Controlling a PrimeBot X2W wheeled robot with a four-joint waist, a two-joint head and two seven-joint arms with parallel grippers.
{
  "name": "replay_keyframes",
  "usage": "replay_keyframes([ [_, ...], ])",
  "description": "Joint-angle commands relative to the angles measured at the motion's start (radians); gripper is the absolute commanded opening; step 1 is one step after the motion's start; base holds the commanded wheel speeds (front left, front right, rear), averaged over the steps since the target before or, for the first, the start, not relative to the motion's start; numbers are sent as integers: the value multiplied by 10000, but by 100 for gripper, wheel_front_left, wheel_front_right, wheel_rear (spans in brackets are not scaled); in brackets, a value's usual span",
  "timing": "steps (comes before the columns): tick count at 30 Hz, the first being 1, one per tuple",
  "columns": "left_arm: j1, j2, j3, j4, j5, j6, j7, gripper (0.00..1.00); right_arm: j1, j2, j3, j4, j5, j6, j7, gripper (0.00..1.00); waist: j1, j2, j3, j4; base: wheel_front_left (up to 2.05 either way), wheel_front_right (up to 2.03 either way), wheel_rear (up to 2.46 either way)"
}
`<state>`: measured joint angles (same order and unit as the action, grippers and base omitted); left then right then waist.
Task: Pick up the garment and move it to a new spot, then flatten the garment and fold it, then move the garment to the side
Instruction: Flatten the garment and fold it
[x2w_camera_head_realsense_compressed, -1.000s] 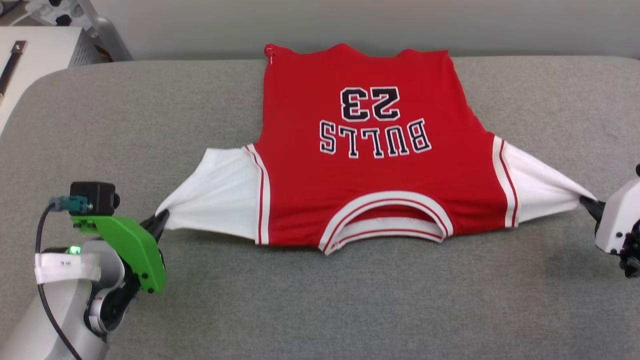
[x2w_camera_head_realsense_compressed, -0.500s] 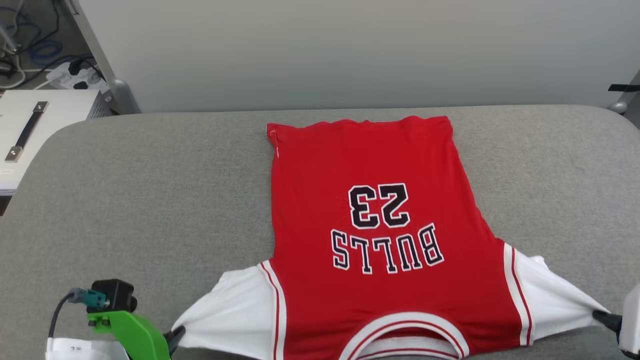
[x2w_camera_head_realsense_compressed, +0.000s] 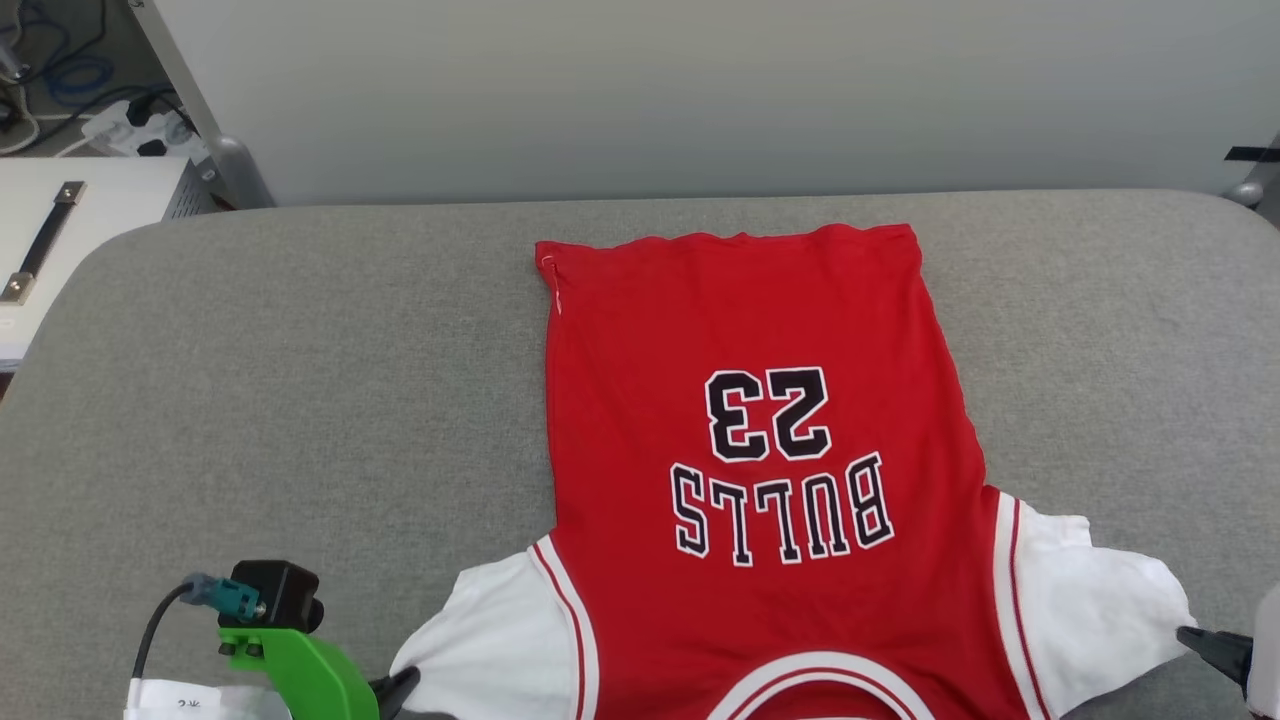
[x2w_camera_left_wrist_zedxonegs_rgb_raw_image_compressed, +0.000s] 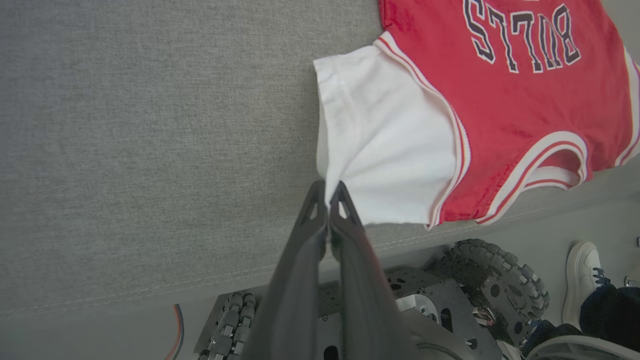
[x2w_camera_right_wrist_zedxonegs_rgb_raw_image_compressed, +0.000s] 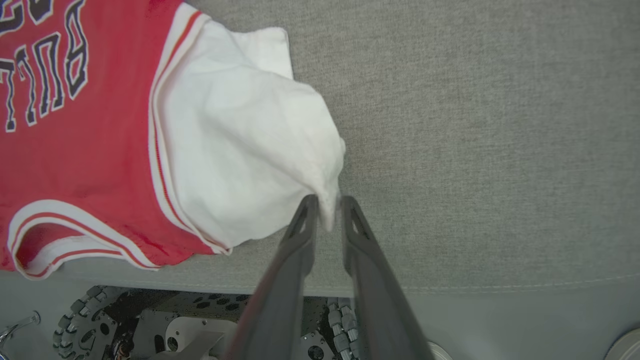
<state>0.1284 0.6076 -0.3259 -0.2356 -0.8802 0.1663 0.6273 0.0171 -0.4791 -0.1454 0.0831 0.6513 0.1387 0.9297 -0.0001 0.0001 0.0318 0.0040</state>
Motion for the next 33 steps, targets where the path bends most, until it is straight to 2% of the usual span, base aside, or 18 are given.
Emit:
replay_keyframes([
  [1,-23,110,-13,-260,84,116,74,0,-21,73,-105,-346,26,-80,189,100,1,-1,361,95,0,0,0],
  [7,-33,343,-93,-1632,278,358,406,0,-1271,435,-550,-1742,185,-80,1088,100,1,-1,1545,435,0,0,0],
  [13,-420,468,-260,-2553,625,398,604,0,-3579,499,-359,-2043,-185,-80,2134,100,1,-1,2942,988,0,0,0],
  [21,-1209,251,-614,-2960,1036,246,607,0,-7095,227,77,-612,-1096,-80,3128,100,1,-1,4521,1938,0,0,0],
  [22,-1292,212,-656,-2948,1082,220,581,0,-7504,186,121,-335,-1252,-80,3147,100,1,-1,4670,2057,0,0,0],
  [23,-1525,25,-799,-2875,1170,109,436,0,-8707,78,216,554,-1773,-80,3161,100,1,-1,5158,2488,0,0,0],
  [33,-1824,-335,-1096,-2609,1270,-163,89,0,-10520,-225,531,2125,-2603,-80,3016,100,1,-1,5889,3146,0,0,0],
])
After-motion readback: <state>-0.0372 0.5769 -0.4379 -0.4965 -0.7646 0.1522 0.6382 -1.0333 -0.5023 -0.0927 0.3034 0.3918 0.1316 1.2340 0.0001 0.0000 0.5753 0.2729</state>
